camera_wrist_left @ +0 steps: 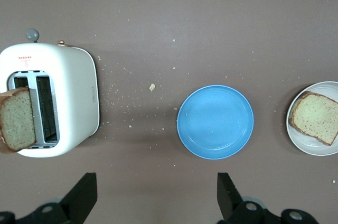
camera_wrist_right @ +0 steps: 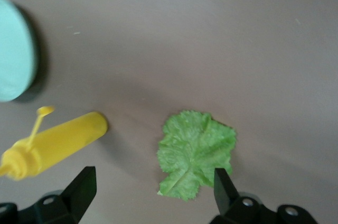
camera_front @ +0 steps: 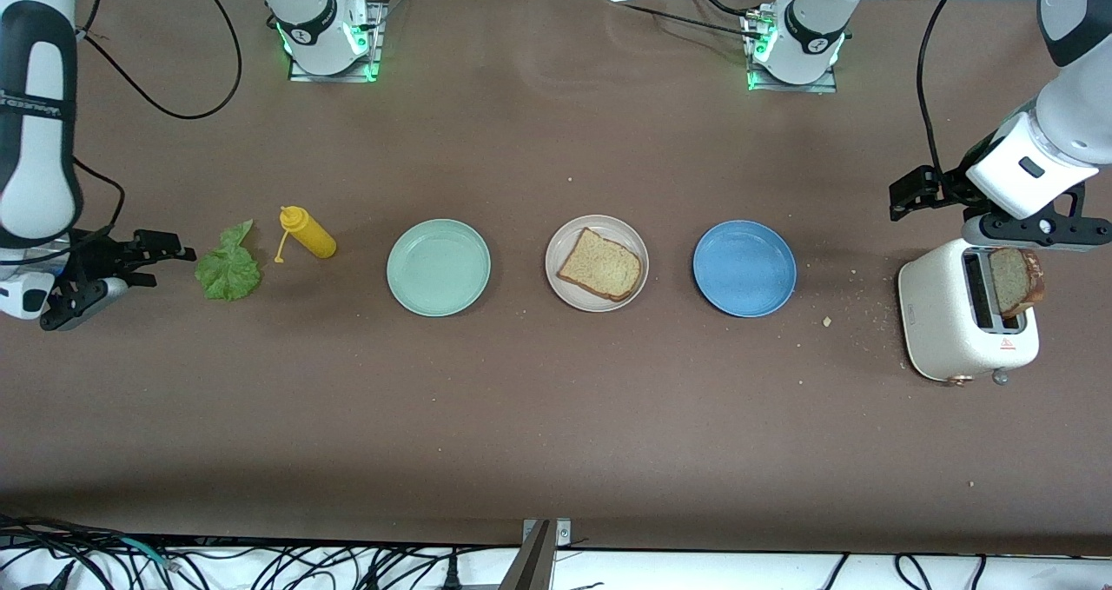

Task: Make sandwich in beige plate with both arms
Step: 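Lower the right gripper and pinch the green lettuce leaf, then lift the lettuce leaf with the right gripper and carry it toward the plates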

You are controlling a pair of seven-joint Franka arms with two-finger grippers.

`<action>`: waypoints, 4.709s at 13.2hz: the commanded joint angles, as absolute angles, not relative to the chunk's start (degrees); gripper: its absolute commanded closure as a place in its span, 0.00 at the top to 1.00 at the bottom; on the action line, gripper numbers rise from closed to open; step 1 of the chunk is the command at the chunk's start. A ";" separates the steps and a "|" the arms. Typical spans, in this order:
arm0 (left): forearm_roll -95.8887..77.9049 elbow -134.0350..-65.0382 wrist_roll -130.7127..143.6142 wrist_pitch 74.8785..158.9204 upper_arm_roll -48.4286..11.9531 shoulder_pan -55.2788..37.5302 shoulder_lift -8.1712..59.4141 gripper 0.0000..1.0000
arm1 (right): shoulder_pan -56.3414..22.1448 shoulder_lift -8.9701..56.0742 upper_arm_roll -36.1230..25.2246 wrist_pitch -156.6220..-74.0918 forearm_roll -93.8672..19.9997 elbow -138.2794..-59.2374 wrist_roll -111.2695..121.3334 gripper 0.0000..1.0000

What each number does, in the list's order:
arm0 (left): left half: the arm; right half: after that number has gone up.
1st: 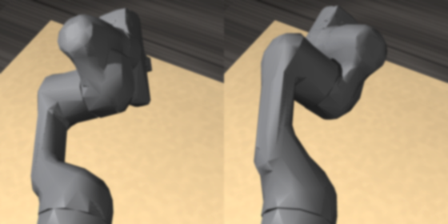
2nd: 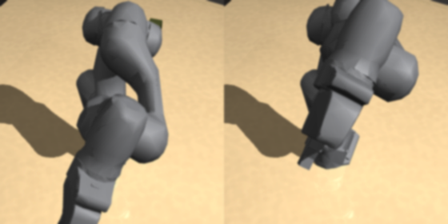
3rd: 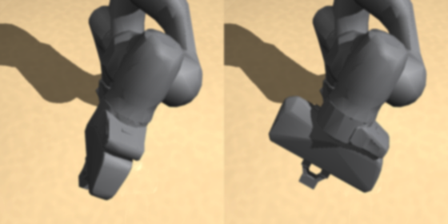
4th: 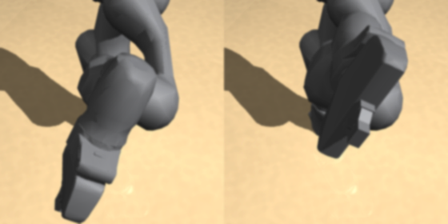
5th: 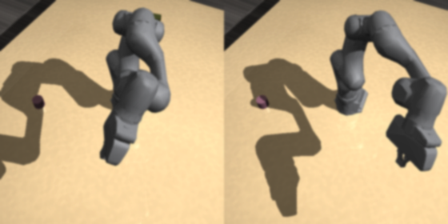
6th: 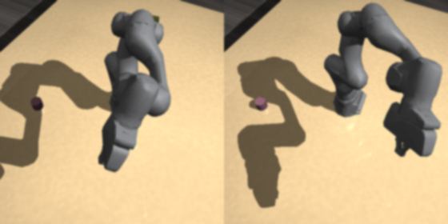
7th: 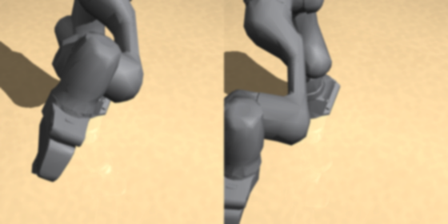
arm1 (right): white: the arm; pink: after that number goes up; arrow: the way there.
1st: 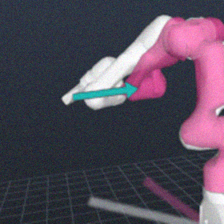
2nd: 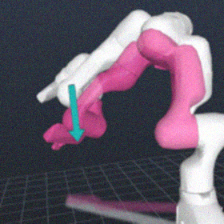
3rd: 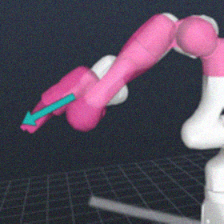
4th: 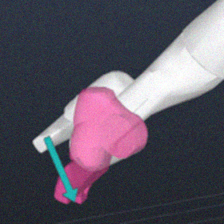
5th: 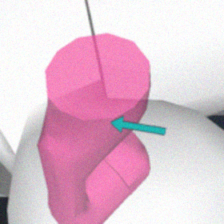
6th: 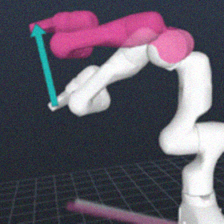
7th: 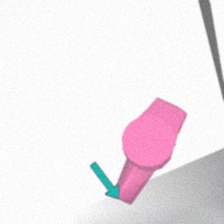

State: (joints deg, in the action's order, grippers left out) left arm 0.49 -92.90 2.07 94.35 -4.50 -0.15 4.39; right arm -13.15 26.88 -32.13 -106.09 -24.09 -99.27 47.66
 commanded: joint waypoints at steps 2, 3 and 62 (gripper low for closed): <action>2.46 -92.55 2.72 94.31 -4.66 -0.44 4.57 1.00 | -12.75 23.47 -28.57 -119.22 -19.43 -110.28 34.04 0.99; 2.46 -92.55 2.72 94.31 -4.66 -0.44 4.57 1.00 | -12.74 23.47 -27.87 -124.57 -19.16 -113.43 32.10 0.99; 2.46 -92.46 2.81 95.10 -4.66 -0.53 5.80 1.00 | -33.83 35.31 1.67 -135.53 -22.94 -83.08 -85.23 0.00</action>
State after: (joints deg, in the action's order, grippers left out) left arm 0.49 -92.95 2.07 94.81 -4.51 -0.29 5.64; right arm -32.60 28.59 1.35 -135.56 -23.56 -91.42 -79.51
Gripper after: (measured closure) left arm 0.000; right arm 0.930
